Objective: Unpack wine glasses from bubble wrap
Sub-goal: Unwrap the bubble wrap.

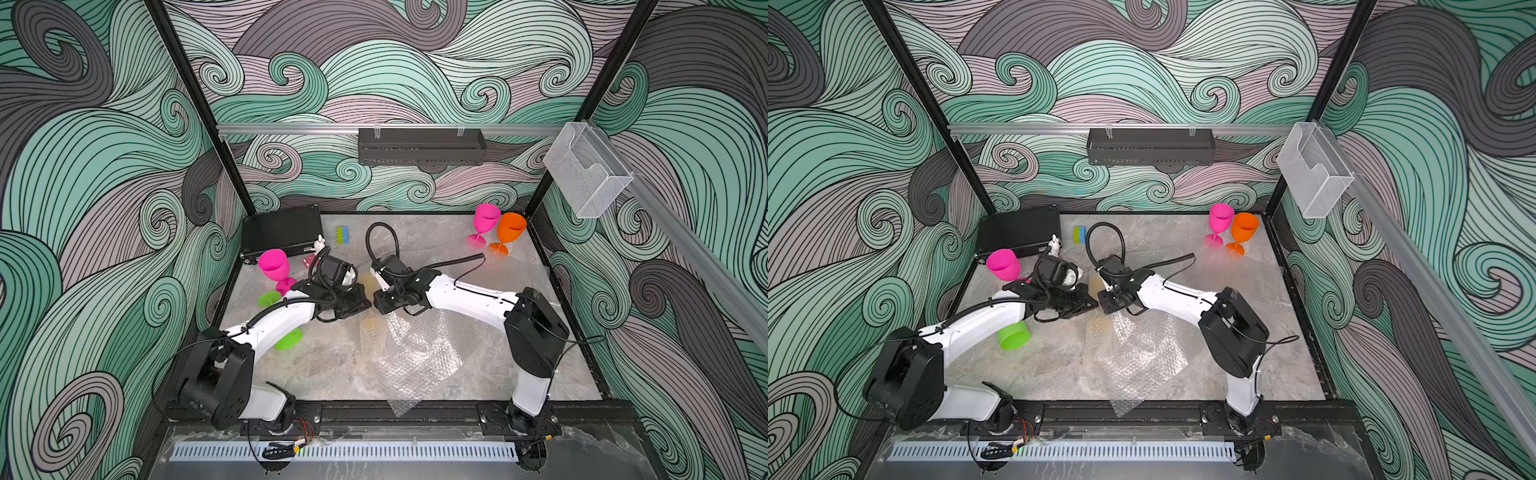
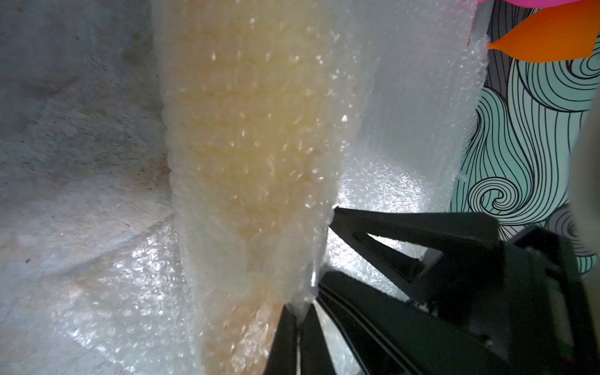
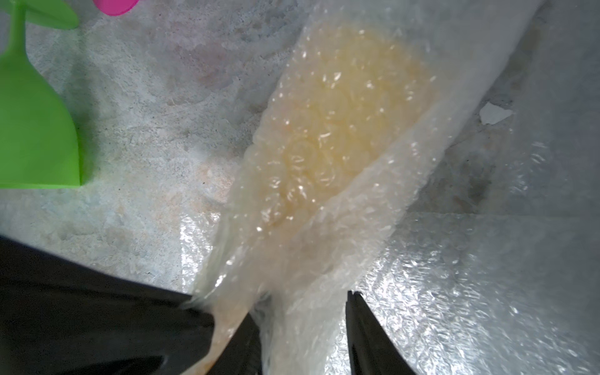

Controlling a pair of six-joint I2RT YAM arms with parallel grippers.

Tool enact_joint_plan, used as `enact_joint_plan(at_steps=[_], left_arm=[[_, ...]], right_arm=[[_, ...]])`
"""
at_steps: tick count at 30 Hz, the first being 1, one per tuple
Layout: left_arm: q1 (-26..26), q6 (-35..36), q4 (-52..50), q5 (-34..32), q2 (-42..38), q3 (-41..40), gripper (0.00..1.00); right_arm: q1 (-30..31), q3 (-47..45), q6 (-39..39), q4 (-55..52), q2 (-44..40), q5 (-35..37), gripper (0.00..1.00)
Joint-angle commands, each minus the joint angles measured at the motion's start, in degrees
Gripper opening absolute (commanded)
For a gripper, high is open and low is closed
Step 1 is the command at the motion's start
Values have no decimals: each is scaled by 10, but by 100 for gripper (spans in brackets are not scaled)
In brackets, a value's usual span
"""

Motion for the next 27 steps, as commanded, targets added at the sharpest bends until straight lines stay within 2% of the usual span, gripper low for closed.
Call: enact_joint_plan(at_steps=[1,12,22,27], left_arm=[[-6,13,-15,-6,5,22,0],[-18,15,-14,-2,28,31,0],[-19,17,-16,-11,25,8,0],[-19,18,-20,-18,23,-3,0]], right_arm=[[-2,18,-13,-9,-2,40,41],[5,40,-17,3,21,41,41],[-14,39,8,29,20,7,14],[-32,19,33,50,9,-22,8]])
